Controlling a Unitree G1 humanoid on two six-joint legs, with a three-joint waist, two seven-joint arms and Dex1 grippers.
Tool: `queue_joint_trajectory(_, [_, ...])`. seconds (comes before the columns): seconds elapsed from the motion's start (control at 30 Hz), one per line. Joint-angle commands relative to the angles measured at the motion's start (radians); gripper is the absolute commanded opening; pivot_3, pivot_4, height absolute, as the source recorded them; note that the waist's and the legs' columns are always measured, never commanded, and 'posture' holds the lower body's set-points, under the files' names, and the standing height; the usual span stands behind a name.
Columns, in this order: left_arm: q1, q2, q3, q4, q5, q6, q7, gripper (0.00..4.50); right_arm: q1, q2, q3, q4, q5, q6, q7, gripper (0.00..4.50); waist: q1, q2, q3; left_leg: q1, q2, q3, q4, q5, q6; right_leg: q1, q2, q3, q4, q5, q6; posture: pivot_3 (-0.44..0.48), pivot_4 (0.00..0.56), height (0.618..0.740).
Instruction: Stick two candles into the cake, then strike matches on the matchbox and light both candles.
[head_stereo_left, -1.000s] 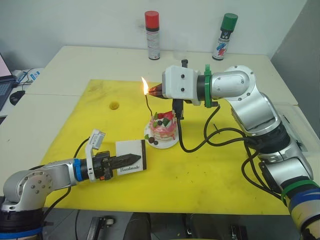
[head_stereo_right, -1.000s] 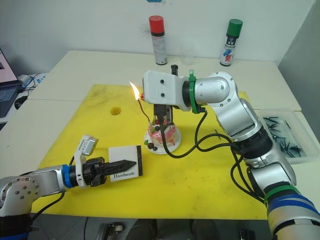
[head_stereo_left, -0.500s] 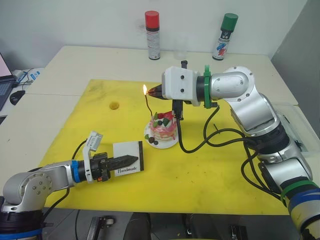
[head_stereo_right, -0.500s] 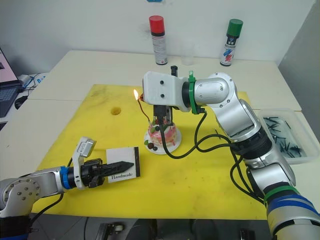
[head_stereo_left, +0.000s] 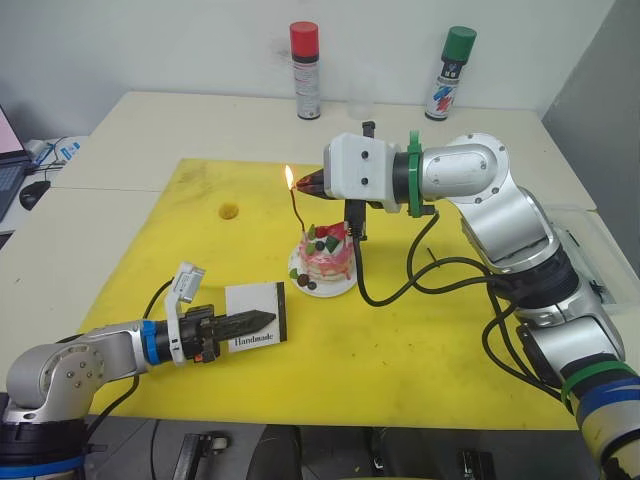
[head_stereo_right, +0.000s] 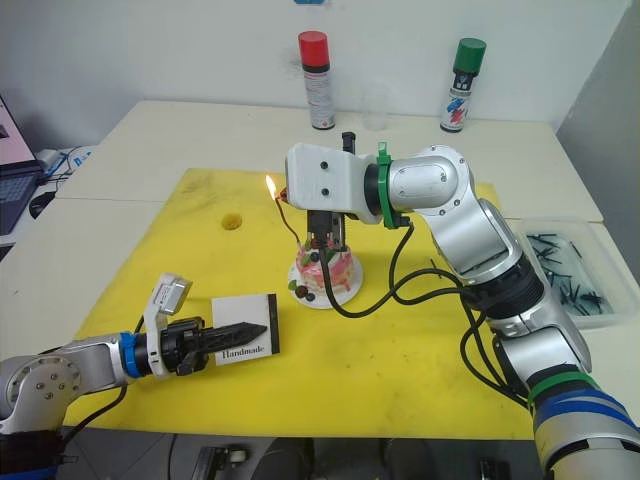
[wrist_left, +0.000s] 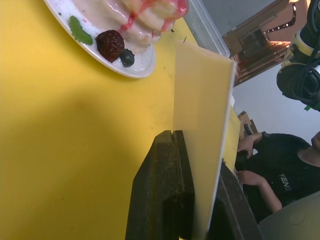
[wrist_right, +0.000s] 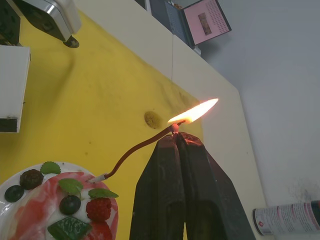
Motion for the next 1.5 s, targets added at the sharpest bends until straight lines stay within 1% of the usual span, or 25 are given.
queue_joint_trajectory(0.03, [-0.014, -0.005, -0.003, -0.024, -0.014, 0.006, 0.004, 0.0, -0.008, 0.0, -0.028, -0.011, -0.008, -0.012, -0.012, 0.04, 0.0, 0.0, 0.0, 0.0, 0.0, 0.0, 0.0, 0.0, 0.0, 0.0, 0.0, 0.0, 0.0, 0.0, 0.0, 0.0, 0.15, 0.733])
queue_joint_trajectory(0.23, [-0.02, -0.011, -0.005, -0.022, -0.013, 0.009, 0.008, 0.0, -0.037, -0.011, -0.07, -0.001, 0.004, -0.008, -0.023, 0.04, 0.0, 0.0, 0.0, 0.0, 0.0, 0.0, 0.0, 0.0, 0.0, 0.0, 0.0, 0.0, 0.0, 0.0, 0.0, 0.0, 0.15, 0.733])
queue_joint_trajectory(0.4, [-0.019, -0.011, -0.007, -0.017, -0.011, 0.006, 0.001, 0.0, -0.064, -0.015, -0.137, 0.023, 0.018, -0.003, -0.057, 0.04, 0.0, 0.0, 0.0, 0.0, 0.0, 0.0, 0.0, 0.0, 0.0, 0.0, 0.0, 0.0, 0.0, 0.0, 0.0, 0.0, 0.15, 0.733])
queue_joint_trajectory(0.53, [-0.016, -0.007, -0.009, -0.017, -0.013, 0.008, -0.008, 0.0, -0.082, -0.017, -0.21, 0.055, 0.031, 0.016, -0.107, 0.04, 0.0, 0.0, 0.0, 0.0, 0.0, 0.0, 0.0, 0.0, 0.0, 0.0, 0.0, 0.0, 0.0, 0.0, 0.0, 0.0, 0.15, 0.733])
queue_joint_trajectory(0.63, [-0.011, -0.006, -0.01, -0.026, -0.018, 0.013, -0.008, 0.0, -0.088, -0.032, -0.294, 0.065, 0.057, 0.076, -0.155, 0.04, 0.001, 0.0, 0.0, 0.0, 0.0, 0.0, 0.0, 0.0, 0.0, 0.0, 0.0, 0.0, 0.0, 0.0, 0.0, 0.0, 0.15, 0.733])
queue_joint_trajectory(0.73, [-0.006, -0.011, -0.009, -0.038, -0.027, 0.019, 0.001, 0.0, -0.071, -0.076, -0.366, 0.058, 0.081, 0.147, -0.189, 0.04, 0.002, 0.0, 0.0, -0.001, 0.0, 0.0, 0.0, 0.0, 0.0, 0.0, 0.0, 0.0, 0.0, 0.0, 0.0, 0.0, 0.15, 0.733])
queue_joint_trajectory(0.8, [0.0, -0.016, -0.006, -0.052, -0.04, 0.027, 0.011, 0.0, -0.02, -0.128, -0.443, 0.033, 0.103, 0.227, -0.219, 0.04, 0.004, 0.0, 0.0, -0.001, -0.001, 0.0, -0.001, 0.0, 0.0, 0.0, -0.001, 0.0, -0.001, 0.0, 0.0, 0.0, 0.15, 0.733])
queue_joint_trajectory(0.87, [0.004, -0.023, -0.004, -0.065, -0.054, 0.037, 0.025, 0.0, 0.071, -0.184, -0.555, -0.005, 0.124, 0.336, -0.269, 0.04, 0.011, -0.001, -0.001, -0.001, -0.001, 0.0, -0.001, 0.0, 0.0, 0.0, -0.001, 0.0, -0.001, 0.0, 0.0, 0.0, 0.15, 0.733])
queue_joint_trajectory(0.9, [0.008, -0.025, 0.0, -0.072, -0.059, 0.041, 0.03, 0.0, 0.098, -0.2, -0.583, -0.023, 0.133, 0.369, -0.285, 0.04, 0.014, -0.001, -0.001, -0.001, -0.001, 0.0, -0.001, 0.0, 0.0, 0.0, -0.001, 0.0, -0.001, 0.0, 0.0, 0.0, 0.15, 0.733])
queue_joint_trajectory(0.97, [0.013, -0.03, -0.002, -0.078, -0.066, 0.049, 0.04, 0.0, 0.22, -0.235, -0.691, -0.06, 0.136, 0.449, -0.342, 0.04, 0.015, 0.0, 0.0, -0.001, -0.001, 0.002, -0.001, 0.0, 0.0, 0.0, -0.001, 0.002, -0.001, 0.0, 0.0, 0.0, 0.15, 0.733])
queue_joint_trajectory(1.03, [0.015, -0.032, -0.005, -0.082, -0.071, 0.052, 0.048, 0.0, 0.303, -0.251, -0.758, -0.089, 0.143, 0.503, -0.387, 0.04, 0.015, 0.001, 0.0, -0.001, -0.001, 0.001, -0.001, 0.0, 0.0, 0.0, -0.001, 0.001, -0.001, -0.001, 0.0, 0.0, 0.15, 0.733])
queue_joint_trajectory(1.13, [0.01, -0.04, -0.013, -0.081, -0.074, 0.057, 0.061, 0.0, 0.455, -0.192, -0.922, -0.117, 0.173, 0.67, -0.478, 0.04, 0.007, 0.002, 0.001, -0.001, -0.001, 0.003, -0.001, 0.0, 0.0, -0.001, -0.001, 0.003, 0.0, -0.001, 0.001, 0.0, 0.15, 0.733])
queue_joint_trajectory(1.2, [0.003, -0.044, -0.016, -0.082, -0.077, 0.063, 0.07, 0.0, 0.533, -0.165, -0.994, -0.105, 0.173, 0.731, -0.537, 0.04, 0.005, 0.002, 0.001, 0.0, 0.0, 0.002, -0.001, 0.0, 0.0, 0.0, 0.001, 0.002, 0.0, -0.002, 0.002, 0.0, 0.15, 0.733])
queue_joint_trajectory(1.27, [-0.005, -0.046, -0.017, -0.08, -0.078, 0.067, 0.075, 0.0, 0.584, -0.154, -1.024, -0.083, 0.173, 0.756, -0.573, 0.04, 0.0, 0.003, 0.001, 0.0, -0.001, 0.002, -0.001, 0.0, 0.0, 0.0, 0.0, 0.003, 0.0, -0.002, 0.003, 0.0, 0.15, 0.733])
queue_joint_trajectory(1.33, [-0.01, -0.046, -0.017, -0.078, -0.079, 0.069, 0.079, 0.0, 0.605, -0.146, -1.033, -0.062, 0.184, 0.765, -0.595, 0.04, -0.007, 0.004, 0.001, 0.0, -0.001, 0.004, -0.001, 0.0, 0.0, 0.0, 0.0, 0.005, 0.0, -0.002, 0.005, 0.0, 0.15, 0.733])
queue_joint_trajectory(1.4, [-0.012, -0.047, -0.016, -0.08, -0.081, 0.072, 0.084, 0.0, 0.604, -0.14, -1.04, -0.038, 0.193, 0.762, -0.617, 0.04, -0.015, 0.005, 0.001, 0.001, -0.001, 0.005, 0.0, 0.0, 0.0, 0.0, 0.0, 0.006, 0.0, -0.002, 0.007, 0.0, 0.15, 0.733])
queue_joint_trajectory(1.5, [-0.017, -0.051, -0.014, -0.082, -0.083, 0.078, 0.093, 0.0, 0.585, -0.129, -1.038, 0.063, 0.193, 0.706, -0.663, 0.04, -0.022, 0.005, 0.001, 0.002, -0.001, 0.005, 0.0, 0.0, 0.001, 0.0, 0.001, 0.006, 0.0, -0.001, 0.008, 0.0, 0.15, 0.733])
